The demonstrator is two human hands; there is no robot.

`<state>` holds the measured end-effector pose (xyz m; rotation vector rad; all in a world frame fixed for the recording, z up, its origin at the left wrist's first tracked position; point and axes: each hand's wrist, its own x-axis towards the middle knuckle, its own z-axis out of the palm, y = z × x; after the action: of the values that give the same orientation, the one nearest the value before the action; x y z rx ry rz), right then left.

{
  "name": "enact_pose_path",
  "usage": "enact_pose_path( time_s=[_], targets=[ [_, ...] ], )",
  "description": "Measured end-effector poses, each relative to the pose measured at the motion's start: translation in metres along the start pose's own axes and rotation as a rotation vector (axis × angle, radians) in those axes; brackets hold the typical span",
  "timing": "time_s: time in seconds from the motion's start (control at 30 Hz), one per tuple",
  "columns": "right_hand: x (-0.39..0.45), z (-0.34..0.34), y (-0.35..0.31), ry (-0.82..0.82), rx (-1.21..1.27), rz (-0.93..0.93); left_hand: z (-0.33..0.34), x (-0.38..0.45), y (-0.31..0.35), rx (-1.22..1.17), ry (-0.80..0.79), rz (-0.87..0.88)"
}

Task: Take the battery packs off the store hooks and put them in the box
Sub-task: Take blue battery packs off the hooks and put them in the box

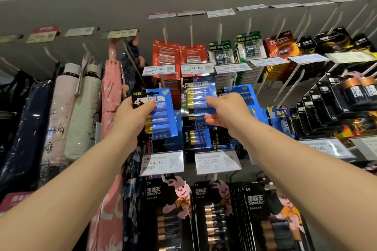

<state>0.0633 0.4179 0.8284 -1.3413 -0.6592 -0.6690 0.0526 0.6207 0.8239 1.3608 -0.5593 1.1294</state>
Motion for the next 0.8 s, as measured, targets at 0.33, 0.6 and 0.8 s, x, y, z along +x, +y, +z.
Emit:
enact_pose_path(
  time_s=[0.33, 0.6, 0.8],
  targets=[
    [0.011, -0.006, 0.007, -0.002, -0.153, 0.032, 0.000, 0.001, -0.002, 0.006, 0.002, -0.001],
    [-0.003, -0.016, 0.017, 0.093, -0.628, -0.218, 0.011, -0.001, 0.002, -0.040, -0.016, 0.012],
    [-0.023, -0.005, 0.010, -0.236, -0.505, -0.197, 0.028, -0.006, 0.010, -0.038, -0.066, 0.024]
  ],
)
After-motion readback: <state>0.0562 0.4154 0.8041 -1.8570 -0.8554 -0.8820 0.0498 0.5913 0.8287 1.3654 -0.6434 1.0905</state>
